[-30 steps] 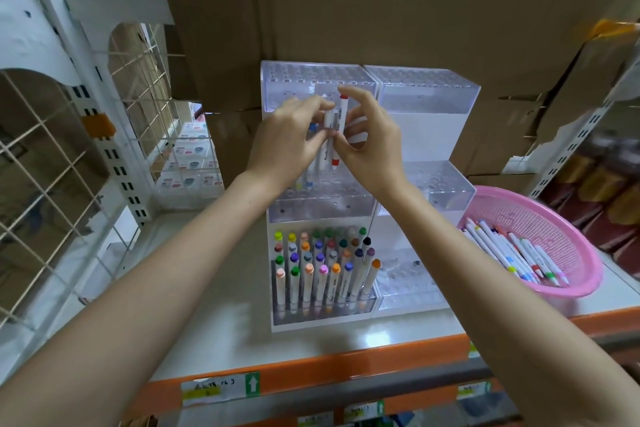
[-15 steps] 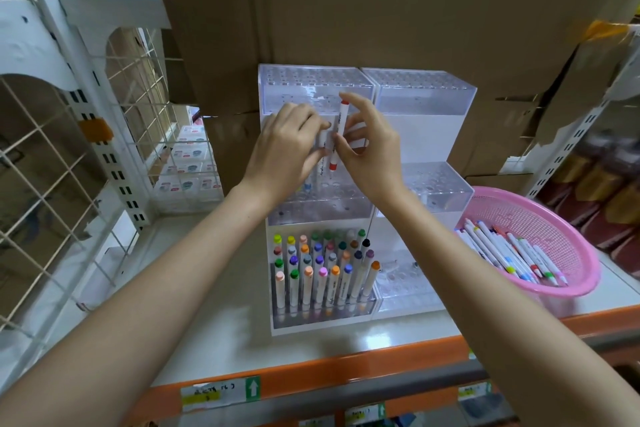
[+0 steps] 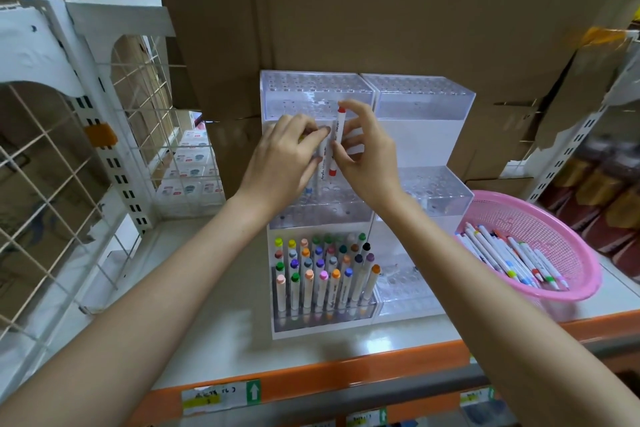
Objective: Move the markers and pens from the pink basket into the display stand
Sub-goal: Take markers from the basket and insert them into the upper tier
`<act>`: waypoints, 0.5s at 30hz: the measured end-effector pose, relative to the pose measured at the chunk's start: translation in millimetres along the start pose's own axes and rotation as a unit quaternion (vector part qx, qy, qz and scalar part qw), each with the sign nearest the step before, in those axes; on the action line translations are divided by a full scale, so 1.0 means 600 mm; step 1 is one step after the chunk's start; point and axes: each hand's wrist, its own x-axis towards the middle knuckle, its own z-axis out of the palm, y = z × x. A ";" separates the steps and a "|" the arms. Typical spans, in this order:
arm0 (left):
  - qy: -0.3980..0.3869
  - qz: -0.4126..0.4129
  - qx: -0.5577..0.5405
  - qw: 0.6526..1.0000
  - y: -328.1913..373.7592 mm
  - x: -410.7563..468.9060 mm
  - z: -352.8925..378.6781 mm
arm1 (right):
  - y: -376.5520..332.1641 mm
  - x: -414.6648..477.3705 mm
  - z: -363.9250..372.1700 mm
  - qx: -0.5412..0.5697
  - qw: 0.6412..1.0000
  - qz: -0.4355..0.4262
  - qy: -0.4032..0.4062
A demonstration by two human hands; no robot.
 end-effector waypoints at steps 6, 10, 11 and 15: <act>-0.017 -0.006 0.012 1.000 0.002 -0.012 -0.009 | -0.002 -0.002 -0.001 0.007 1.000 0.001 -0.006; -0.039 -0.027 0.038 0.998 0.000 -0.020 -0.011 | -0.007 -0.002 -0.004 0.025 1.000 0.009 -0.007; -0.045 -0.028 0.042 0.998 -0.001 -0.022 -0.012 | -0.008 -0.002 -0.004 0.026 1.000 0.011 -0.008; -0.055 -0.026 0.056 0.997 0.000 -0.024 -0.015 | -0.012 0.000 -0.006 0.021 1.000 0.018 -0.012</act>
